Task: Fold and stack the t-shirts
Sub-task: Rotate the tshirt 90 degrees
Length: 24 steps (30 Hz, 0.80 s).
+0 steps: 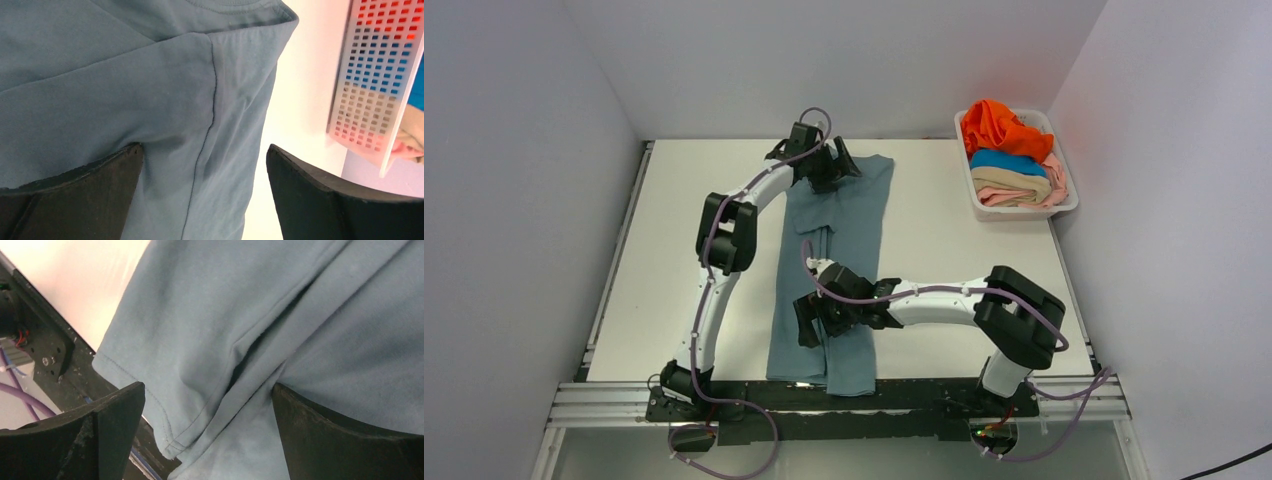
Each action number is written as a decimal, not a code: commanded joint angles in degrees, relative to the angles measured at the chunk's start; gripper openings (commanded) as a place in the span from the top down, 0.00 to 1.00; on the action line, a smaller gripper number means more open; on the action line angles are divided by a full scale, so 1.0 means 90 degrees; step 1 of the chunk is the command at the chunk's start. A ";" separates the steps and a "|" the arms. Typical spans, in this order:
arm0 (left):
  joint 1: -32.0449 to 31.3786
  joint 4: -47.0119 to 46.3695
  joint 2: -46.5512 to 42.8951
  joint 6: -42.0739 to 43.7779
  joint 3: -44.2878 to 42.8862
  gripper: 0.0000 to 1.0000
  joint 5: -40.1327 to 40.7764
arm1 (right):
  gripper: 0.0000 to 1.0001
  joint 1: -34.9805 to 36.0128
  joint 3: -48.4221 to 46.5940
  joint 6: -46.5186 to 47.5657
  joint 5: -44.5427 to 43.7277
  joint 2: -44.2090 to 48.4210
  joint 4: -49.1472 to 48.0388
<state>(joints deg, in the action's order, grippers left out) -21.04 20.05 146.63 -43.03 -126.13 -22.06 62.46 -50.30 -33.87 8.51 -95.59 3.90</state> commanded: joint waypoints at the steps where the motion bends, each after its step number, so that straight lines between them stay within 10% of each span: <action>1: 0.0363 0.0730 0.0219 -0.0528 -0.0127 0.01 0.0911 | 0.00 0.0082 -0.0150 -0.0614 -0.0900 0.0231 0.1258; 18: 0.1102 0.0309 0.0702 -0.0916 -0.1450 0.01 -0.0289 | 0.00 -0.0127 0.1157 -0.2336 -0.3323 0.3240 0.0762; 24: 0.1006 0.0432 -0.1007 0.0119 -0.0843 0.01 -0.0783 | 0.00 -0.0787 0.1572 -0.2776 -0.2954 0.4045 0.1435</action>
<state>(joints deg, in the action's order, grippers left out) -11.16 24.23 150.65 -49.41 -136.00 -25.23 58.85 -37.39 -54.26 -18.33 -63.22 14.06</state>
